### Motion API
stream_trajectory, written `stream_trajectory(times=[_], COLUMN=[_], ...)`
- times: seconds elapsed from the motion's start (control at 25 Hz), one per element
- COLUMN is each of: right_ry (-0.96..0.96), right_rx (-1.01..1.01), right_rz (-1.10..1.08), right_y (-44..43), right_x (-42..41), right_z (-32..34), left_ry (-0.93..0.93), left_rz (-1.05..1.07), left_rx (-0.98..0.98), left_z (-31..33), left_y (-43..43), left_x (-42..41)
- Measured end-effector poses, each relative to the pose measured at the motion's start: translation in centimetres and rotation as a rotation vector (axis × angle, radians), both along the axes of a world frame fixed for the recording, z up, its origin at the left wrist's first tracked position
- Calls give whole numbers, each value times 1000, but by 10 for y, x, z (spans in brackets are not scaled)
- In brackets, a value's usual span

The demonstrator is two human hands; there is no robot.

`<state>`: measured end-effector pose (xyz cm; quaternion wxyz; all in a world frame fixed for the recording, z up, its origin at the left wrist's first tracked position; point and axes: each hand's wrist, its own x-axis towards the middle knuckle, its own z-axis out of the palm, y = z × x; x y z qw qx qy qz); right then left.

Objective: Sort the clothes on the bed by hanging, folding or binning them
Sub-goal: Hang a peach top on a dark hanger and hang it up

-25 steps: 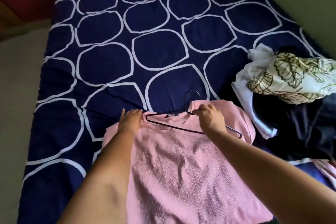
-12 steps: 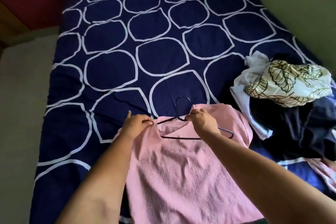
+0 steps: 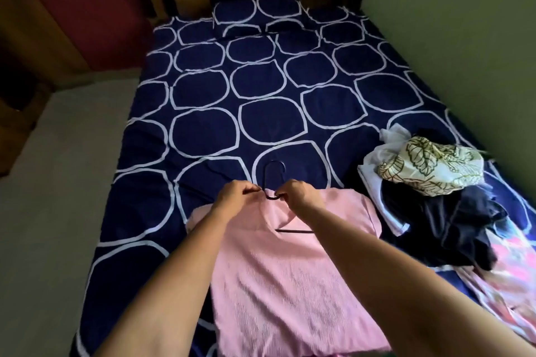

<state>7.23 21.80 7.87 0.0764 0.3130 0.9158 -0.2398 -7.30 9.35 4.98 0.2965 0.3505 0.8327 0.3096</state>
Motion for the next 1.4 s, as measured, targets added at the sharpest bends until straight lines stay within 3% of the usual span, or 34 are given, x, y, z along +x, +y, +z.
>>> stream_trajectory(times=[0.16, 0.28, 0.4, 0.56, 0.64, 0.76, 0.92, 1.24, 1.4], right_ry=[106, 210, 108, -105, -126, -258, -375, -195, -27], right_rx=[-196, -541, -709, -807, -707, -216, 114, 213, 73], right_rz=[-32, -197, -148, 68, 154, 379, 324, -60, -101], right_y=[-12, -10, -11, -38, -51, -47, -14, 20, 37], right_x=[2, 16, 21, 3, -8, -6, 14, 71, 98], right_z=[40, 66, 88, 111, 111, 115, 110, 106, 123], left_ry=[66, 23, -73, 64, 115, 154, 295, 507, 594], left_rz=[34, -16, -77, -235, -242, -157, -31, 160, 185], left_rx=[6, 48, 153, 86, 83, 186, 235, 268, 282], left_z=[35, 62, 101, 149, 166, 184, 189, 193, 206], left_y=[-22, -39, -49, -51, -57, -72, -101, -121, -120], left_x=[16, 19, 25, 36, 39, 36, 18, 27, 49])
